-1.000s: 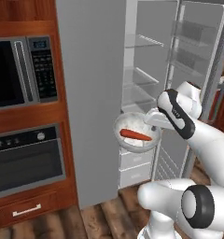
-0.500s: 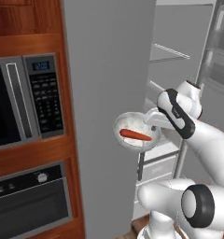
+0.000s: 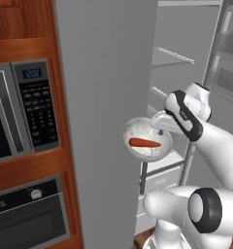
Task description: Move the glass cup from next to the sink to the open cabinet. Then, move the bowl with the carrot to the fridge to clear the area for faucet cleaning.
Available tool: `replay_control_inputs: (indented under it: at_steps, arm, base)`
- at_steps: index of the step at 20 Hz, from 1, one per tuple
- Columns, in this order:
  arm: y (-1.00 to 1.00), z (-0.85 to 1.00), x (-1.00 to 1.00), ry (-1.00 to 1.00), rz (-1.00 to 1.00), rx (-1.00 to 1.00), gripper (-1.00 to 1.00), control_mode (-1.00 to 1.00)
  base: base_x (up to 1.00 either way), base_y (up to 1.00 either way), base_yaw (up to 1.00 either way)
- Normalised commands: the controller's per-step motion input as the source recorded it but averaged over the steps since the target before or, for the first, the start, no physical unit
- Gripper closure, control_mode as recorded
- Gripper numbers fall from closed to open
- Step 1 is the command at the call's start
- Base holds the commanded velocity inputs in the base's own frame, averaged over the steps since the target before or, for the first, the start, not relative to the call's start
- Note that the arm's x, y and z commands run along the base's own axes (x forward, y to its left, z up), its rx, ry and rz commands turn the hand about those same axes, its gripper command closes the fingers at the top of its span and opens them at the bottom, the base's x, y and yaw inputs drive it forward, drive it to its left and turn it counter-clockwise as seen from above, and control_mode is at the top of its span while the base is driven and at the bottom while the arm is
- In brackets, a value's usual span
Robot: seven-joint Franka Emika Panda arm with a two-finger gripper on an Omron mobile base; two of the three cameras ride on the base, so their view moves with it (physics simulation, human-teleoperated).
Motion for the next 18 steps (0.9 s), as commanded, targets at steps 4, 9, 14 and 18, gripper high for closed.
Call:
replay_control_inputs:
  at_steps: [4,9,14,18]
  arm:
    - [-0.19,0.00,-0.17,-0.01,-0.06,0.03,1.00,-1.00]
    - [-0.78,0.12,-0.43,0.00,-0.44,0.14,1.00,-1.00]
    - [-0.50,0.44,0.00,0.00,-0.68,0.21,1.00,-1.00]
    - [-0.46,0.49,0.00,0.00,-0.55,0.32,1.00,-1.00]
  base:
    - [-0.62,-0.20,-0.09]
    - [0.00,0.00,0.00]
    - [0.00,0.00,0.00]
    - [0.00,0.00,0.00]
